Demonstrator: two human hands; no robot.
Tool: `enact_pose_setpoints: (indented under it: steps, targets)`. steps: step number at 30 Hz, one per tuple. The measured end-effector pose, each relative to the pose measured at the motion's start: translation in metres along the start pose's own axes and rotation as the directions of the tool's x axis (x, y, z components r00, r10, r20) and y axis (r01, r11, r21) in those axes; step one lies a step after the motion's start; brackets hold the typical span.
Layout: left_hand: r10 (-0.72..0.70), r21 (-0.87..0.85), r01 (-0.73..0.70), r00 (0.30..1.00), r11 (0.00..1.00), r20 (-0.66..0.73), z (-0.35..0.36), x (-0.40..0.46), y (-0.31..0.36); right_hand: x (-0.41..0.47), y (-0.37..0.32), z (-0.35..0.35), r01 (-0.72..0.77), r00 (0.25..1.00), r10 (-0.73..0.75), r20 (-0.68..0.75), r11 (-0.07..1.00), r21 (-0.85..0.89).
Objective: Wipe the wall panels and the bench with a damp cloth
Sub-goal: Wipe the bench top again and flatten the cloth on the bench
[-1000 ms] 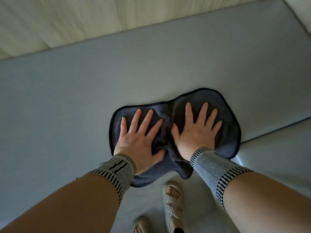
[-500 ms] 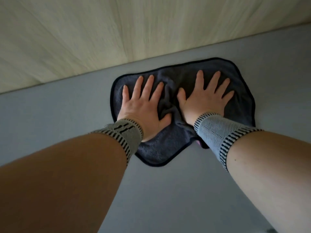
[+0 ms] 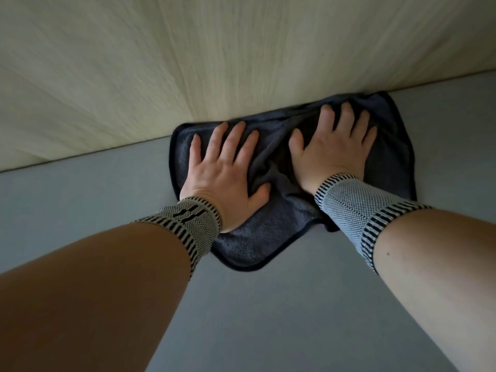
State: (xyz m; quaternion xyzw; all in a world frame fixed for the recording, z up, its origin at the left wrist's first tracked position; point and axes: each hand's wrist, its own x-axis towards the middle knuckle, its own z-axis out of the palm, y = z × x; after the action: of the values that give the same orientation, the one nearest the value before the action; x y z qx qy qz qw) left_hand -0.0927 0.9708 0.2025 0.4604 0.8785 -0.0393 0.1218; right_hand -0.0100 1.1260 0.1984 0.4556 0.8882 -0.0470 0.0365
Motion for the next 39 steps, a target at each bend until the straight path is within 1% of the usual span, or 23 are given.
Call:
enact_pose_setpoints:
  steps: [6,9,11,14,17,21,27,30,32,34,35,37,38,39]
  targets:
    - [0.032,-0.051,-0.033,0.999,0.998,-0.009,-0.001,0.0,-0.003,-0.001,-0.001,-0.001,0.001,1.0,-0.001,0.001,1.0,-0.005]
    - [0.065,-0.098,-0.066,0.998,0.993,-0.009,-0.002,-0.001,-0.007,-0.007,-0.008,-0.005,0.031,0.999,-0.031,0.009,1.0,-0.002]
    - [0.089,-0.13,-0.09,0.996,0.987,-0.014,-0.003,-0.003,-0.013,-0.017,-0.021,-0.006,0.074,0.997,-0.074,0.02,0.997,-0.011]
    - [0.09,-0.14,-0.092,0.996,0.986,-0.024,0.0,-0.014,-0.033,-0.035,-0.052,-0.001,0.132,0.991,-0.131,0.016,0.991,-0.033]
    - [0.062,-0.13,-0.063,0.998,0.99,-0.012,0.002,-0.031,-0.06,-0.05,-0.079,0.002,0.132,0.991,-0.13,0.035,0.991,-0.029]
    - [-0.002,-0.13,0.005,1.0,0.991,0.022,0.005,-0.056,-0.1,-0.069,-0.108,0.005,0.145,0.985,-0.141,0.096,0.989,-0.039]
    - [-0.121,-0.1,0.126,0.991,0.987,0.059,0.013,-0.094,-0.139,-0.095,-0.146,0.009,0.304,0.946,-0.293,0.135,0.95,-0.067]
    - [-0.178,-0.097,0.184,0.982,0.978,0.069,0.018,-0.115,-0.145,-0.106,-0.156,0.01,0.433,0.898,-0.424,0.122,0.898,-0.07]
    - [-0.227,-0.098,0.234,0.97,0.967,0.082,0.02,-0.134,-0.145,-0.112,-0.161,0.011,0.534,0.84,-0.52,0.153,0.844,-0.061]
    - [-0.282,-0.104,0.294,0.953,0.95,0.113,0.025,-0.154,-0.14,-0.112,-0.163,0.01,0.59,0.796,-0.572,0.195,0.806,-0.044]
    - [-0.313,-0.103,0.327,0.941,0.939,0.13,0.028,-0.168,-0.135,-0.115,-0.164,0.008,0.598,0.788,-0.579,0.211,0.801,-0.033]
    - [-0.364,-0.098,0.385,0.914,0.918,0.179,0.033,-0.197,-0.123,-0.129,-0.161,0.003,0.574,0.803,-0.567,0.181,0.819,0.02]
    - [-0.389,-0.099,0.415,0.898,0.904,0.206,0.035,-0.211,-0.116,-0.142,-0.156,-0.001,0.546,0.825,-0.552,0.122,0.834,0.076]
    - [-0.417,-0.103,0.449,0.878,0.888,0.234,0.037,-0.224,-0.108,-0.159,-0.15,-0.005,0.521,0.848,-0.53,0.034,0.842,0.141]
